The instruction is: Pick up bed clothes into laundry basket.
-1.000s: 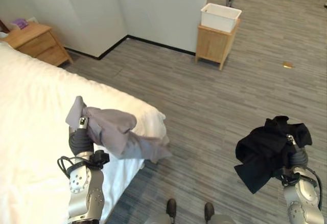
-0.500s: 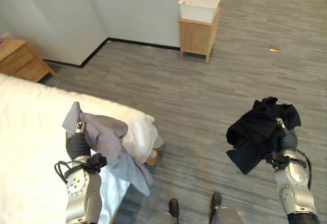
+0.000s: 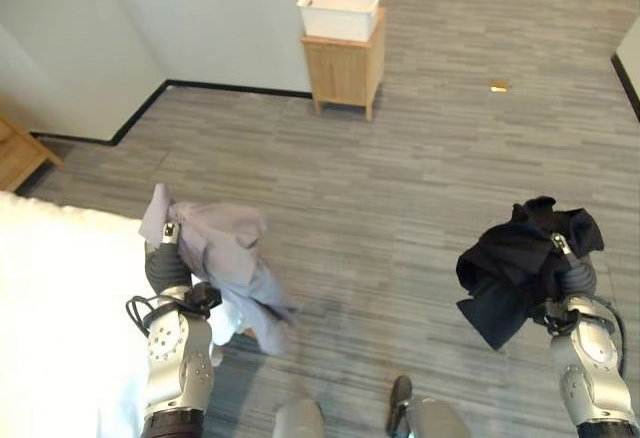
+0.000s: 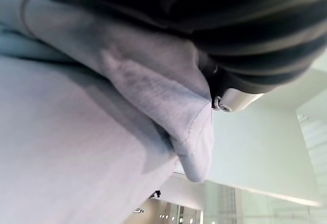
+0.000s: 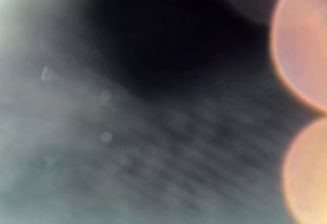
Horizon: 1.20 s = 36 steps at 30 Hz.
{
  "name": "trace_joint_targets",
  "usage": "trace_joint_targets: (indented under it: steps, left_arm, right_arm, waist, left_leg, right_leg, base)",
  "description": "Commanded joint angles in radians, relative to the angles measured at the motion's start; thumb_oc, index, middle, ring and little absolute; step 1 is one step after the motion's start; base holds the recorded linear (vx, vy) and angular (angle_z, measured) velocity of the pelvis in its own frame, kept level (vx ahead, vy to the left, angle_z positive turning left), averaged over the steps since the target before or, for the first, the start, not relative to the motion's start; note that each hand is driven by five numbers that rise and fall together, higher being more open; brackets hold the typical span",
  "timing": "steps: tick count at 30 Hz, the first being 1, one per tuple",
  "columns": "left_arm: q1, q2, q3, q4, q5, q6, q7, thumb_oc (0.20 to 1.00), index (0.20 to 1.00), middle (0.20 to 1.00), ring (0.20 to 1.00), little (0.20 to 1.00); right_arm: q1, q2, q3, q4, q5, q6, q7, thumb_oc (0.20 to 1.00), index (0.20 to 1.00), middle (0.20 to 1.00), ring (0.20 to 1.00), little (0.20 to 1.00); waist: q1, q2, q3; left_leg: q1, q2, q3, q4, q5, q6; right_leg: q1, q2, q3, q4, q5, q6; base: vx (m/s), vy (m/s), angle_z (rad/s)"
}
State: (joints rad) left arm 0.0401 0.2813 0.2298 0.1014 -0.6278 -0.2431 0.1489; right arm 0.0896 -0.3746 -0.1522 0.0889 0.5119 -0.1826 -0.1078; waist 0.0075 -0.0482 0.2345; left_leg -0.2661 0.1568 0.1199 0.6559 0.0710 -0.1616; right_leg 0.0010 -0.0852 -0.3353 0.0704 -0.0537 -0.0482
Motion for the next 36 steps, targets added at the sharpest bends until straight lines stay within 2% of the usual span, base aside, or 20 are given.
trace_joint_targets:
  steps: [1,6,11,13,14,15,16,18,19,20,22,24,25,26,30,32,33,34,35,36]
  left_arm:
    - [-0.009,0.056,0.052,-0.068,-0.033,-0.073,-0.008,0.2,0.2,0.2,0.2,0.2]
    - [0.074,0.042,0.076,-0.074,0.005,-0.071,-0.007,0.2,0.2,0.2,0.2,0.2]
    - [0.112,0.045,0.103,-0.111,0.039,-0.066,-0.008,0.2,0.2,0.2,0.2,0.2]
    - [0.114,0.041,0.092,-0.12,0.074,-0.054,-0.015,0.2,0.2,0.2,0.2,0.2]
    - [0.085,0.057,0.064,-0.14,0.076,-0.043,-0.022,0.2,0.2,0.2,0.2,0.2]
    - [0.084,0.057,0.064,-0.14,0.076,-0.043,-0.022,0.2,0.2,0.2,0.2,0.2]
    - [0.069,0.064,0.052,-0.161,0.08,-0.039,-0.022,0.2,0.2,0.2,0.2,0.2]
    - [0.056,0.085,0.025,-0.161,0.108,-0.034,-0.027,0.2,0.2,0.2,0.2,0.2]
    - [0.016,0.097,-0.006,-0.155,0.104,-0.034,-0.035,0.2,0.2,0.2,0.2,0.2]
    - [0.014,0.097,-0.006,-0.154,0.103,-0.034,-0.035,0.2,0.2,0.2,0.2,0.2]
    - [-0.017,0.106,-0.031,-0.152,0.089,-0.035,-0.046,0.2,0.2,0.2,0.2,0.2]
    - [-0.037,0.102,-0.063,-0.136,0.081,-0.03,-0.058,0.2,0.2,0.2,0.2,0.2]
    - [-0.037,0.103,-0.064,-0.135,0.081,-0.03,-0.058,0.2,0.2,0.2,0.2,0.2]
    - [-0.052,0.102,-0.079,-0.12,0.09,-0.026,-0.07,0.2,0.2,0.2,0.2,0.2]
    - [-0.047,0.095,-0.1,-0.12,0.112,-0.021,-0.095,0.2,0.2,0.2,0.2,0.2]
    - [-0.037,0.078,-0.105,-0.114,0.105,-0.022,-0.11,0.2,0.2,0.2,0.2,0.2]
    - [-0.031,0.057,-0.115,-0.1,0.099,-0.019,-0.106,0.2,0.2,0.2,0.2,0.2]
    - [-0.032,0.052,-0.115,-0.098,0.079,-0.019,-0.102,0.2,0.2,0.2,0.2,0.2]
    - [-0.033,0.052,-0.115,-0.098,0.078,-0.019,-0.102,0.2,0.2,0.2,0.2,0.2]
    - [-0.036,0.042,-0.113,-0.1,0.038,-0.018,-0.101,0.2,0.2,0.2,0.2,0.2]
  right_arm:
    - [-0.061,-0.046,-0.012,-0.086,0.02,-0.061,0.001,0.2,0.2,0.2,0.2,0.2]
    - [-0.083,-0.063,0.038,-0.053,-0.013,-0.054,0.014,0.2,0.2,0.2,0.2,0.2]
    - [-0.107,-0.04,0.086,-0.086,-0.029,-0.027,0.05,0.2,0.2,0.2,0.2,0.2]
    - [-0.102,-0.029,0.09,-0.094,-0.063,-0.023,0.054,0.2,0.2,0.2,0.2,0.2]
    - [-0.097,-0.013,0.095,-0.097,-0.051,-0.021,0.049,0.2,0.2,0.2,0.2,0.2]
    - [-0.098,-0.013,0.094,-0.098,-0.051,-0.02,0.049,0.2,0.2,0.2,0.2,0.2]
    - [-0.105,-0.001,0.101,-0.095,-0.057,-0.023,0.056,0.2,0.2,0.2,0.2,0.2]
    - [-0.096,0.0,0.109,-0.09,-0.085,-0.016,0.049,0.2,0.2,0.2,0.2,0.2]
    - [-0.083,0.009,0.103,-0.088,-0.063,-0.017,0.06,0.2,0.2,0.2,0.2,0.2]
    - [-0.084,0.009,0.103,-0.087,-0.063,-0.017,0.06,0.2,0.2,0.2,0.2,0.2]
    - [-0.076,0.011,0.1,-0.087,-0.054,-0.018,0.062,0.2,0.2,0.2,0.2,0.2]
    - [-0.059,0.019,0.083,-0.078,-0.043,-0.022,0.056,0.2,0.2,0.2,0.2,0.2]
    - [-0.059,0.019,0.083,-0.078,-0.043,-0.022,0.056,0.2,0.2,0.2,0.2,0.2]
    - [-0.042,0.019,0.071,-0.077,-0.049,-0.021,0.06,0.2,0.2,0.2,0.2,0.2]
    - [-0.02,0.014,0.049,-0.072,-0.069,-0.017,0.062,0.2,0.2,0.2,0.2,0.2]
    - [-0.022,0.017,0.055,-0.056,-0.055,-0.023,0.068,0.2,0.2,0.2,0.2,0.2]
    - [-0.029,0.011,0.064,-0.025,-0.03,-0.033,0.066,0.2,0.2,0.2,0.2,0.2]
    - [-0.031,0.002,0.062,-0.034,-0.013,-0.031,0.068,0.2,0.2,0.2,0.2,0.2]
    - [-0.032,0.002,0.061,-0.034,-0.012,-0.031,0.069,0.2,0.2,0.2,0.2,0.2]
    - [-0.032,-0.007,0.059,-0.04,0.022,-0.039,0.072,0.2,0.2,0.2,0.2,0.2]
  waist:
    - [0.045,-0.004,0.005]
    - [0.131,0.056,-0.032]
    - [0.161,0.049,-0.09]
    - [0.164,0.016,-0.119]
    - [0.149,0.01,-0.103]
    - [0.153,0.011,-0.105]
    - [0.138,0.026,-0.087]
    - [0.086,0.053,-0.057]
    - [0.031,0.07,-0.044]
    - [0.03,0.072,-0.045]
    - [-0.01,0.072,-0.034]
    - [-0.058,0.054,-0.036]
    - [-0.059,0.055,-0.035]
    - [-0.085,0.036,-0.051]
    - [-0.112,0.041,-0.075]
    - [-0.112,0.05,-0.096]
    - [-0.112,0.064,-0.105]
    - [-0.108,0.054,-0.1]
    - [-0.111,0.05,-0.103]
    - [-0.094,0.034,-0.089]
  left_leg:
    - [0.021,-0.036,0.05,-0.131,-0.007,0.04]
    - [-0.034,-0.049,-0.003,-0.674,0.146,0.014]
    - [0.007,-0.065,0.053,-0.657,0.17,0.034]
    - [0.018,-0.128,0.07,-0.6,0.113,0.091]
    - [0.075,-0.181,0.078,-0.569,0.032,0.168]
    - [0.071,-0.18,0.083,-0.57,0.034,0.171]
    - [0.13,-0.197,0.092,-0.579,0.006,0.205]
    - [0.213,-0.203,0.053,-0.615,-0.026,0.231]
    - [0.299,-0.207,-0.002,-0.653,-0.053,0.241]
    - [0.297,-0.205,-0.003,-0.654,-0.051,0.24]
    - [0.37,-0.208,-0.042,-0.675,-0.084,0.226]
    - [0.475,-0.209,-0.099,-0.699,-0.159,0.192]
    - [0.475,-0.207,-0.101,-0.699,-0.157,0.191]
    - [0.543,-0.208,-0.144,-0.715,-0.187,0.17]
    - [0.623,-0.171,-0.173,-0.698,-0.214,0.139]
    - [0.619,-0.151,-0.173,-0.6,-0.184,0.111]
    - [0.548,-0.112,-0.151,-0.293,0.005,0.038]
    - [0.465,-0.1,-0.122,-0.109,0.095,0.006]
    - [0.456,-0.105,-0.126,-0.104,0.097,0.006]
    - [0.356,-0.099,-0.097,0.064,0.159,-0.01]
  right_leg:
    - [0.125,-0.012,0.013,-0.136,0.021,0.107]
    - [0.26,-0.002,0.036,-0.158,-0.062,0.15]
    - [0.349,-0.065,0.059,-0.141,-0.082,0.19]
    - [0.335,-0.162,0.052,-0.001,0.021,0.223]
    - [0.234,-0.244,0.078,0.36,0.238,0.214]
    - [0.224,-0.245,0.085,0.366,0.238,0.214]
    - [0.143,-0.286,0.09,0.508,0.328,0.214]
    - [-0.006,-0.235,0.136,0.664,0.258,0.202]
    - [-0.166,-0.148,0.171,0.71,0.141,0.176]
    - [-0.167,-0.146,0.168,0.708,0.143,0.173]
    - [-0.24,-0.111,0.151,0.568,0.109,0.164]
    - [-0.279,-0.058,0.17,0.211,0.12,0.189]
    - [-0.272,-0.055,0.167,0.196,0.13,0.188]
    - [-0.286,-0.012,0.197,-0.031,0.169,0.218]
    - [-0.287,-0.015,0.106,-0.111,0.226,0.237]
    - [-0.248,-0.02,0.086,-0.08,0.236,0.212]
    - [-0.186,0.011,0.086,-0.044,0.202,0.167]
    - [-0.146,0.009,0.074,-0.041,0.175,0.139]
    - [-0.15,0.004,0.072,-0.042,0.177,0.138]
    - [-0.087,0.01,0.071,-0.058,0.146,0.105]
  base:
    - [0.6,0.037,0.03]
    - [0.53,0.071,-0.18]
    - [0.63,0.126,-0.24]
    - [0.57,0.282,-0.43]
    - [0.55,0.333,-0.11]
    - [0.55,0.416,-0.09]
    - [0.35,0.274,0.09]
    - [0.62,0.236,0.41]
    - [0.57,0.066,0.41]
    - [0.82,-0.057,0.48]
    - [0.66,-0.137,0.66]
    - [0.7,-0.2,0.8]
    - [0.74,-0.231,0.49]
    - [0.52,-0.162,0.39]
    - [0.75,-0.251,0.78]
    - [0.64,-0.248,0.62]
    - [0.61,-0.344,0.2]
    - [0.6,-0.345,0.04]
    - [0.35,-0.301,-0.26]
    - [0.58,-0.492,-0.19]
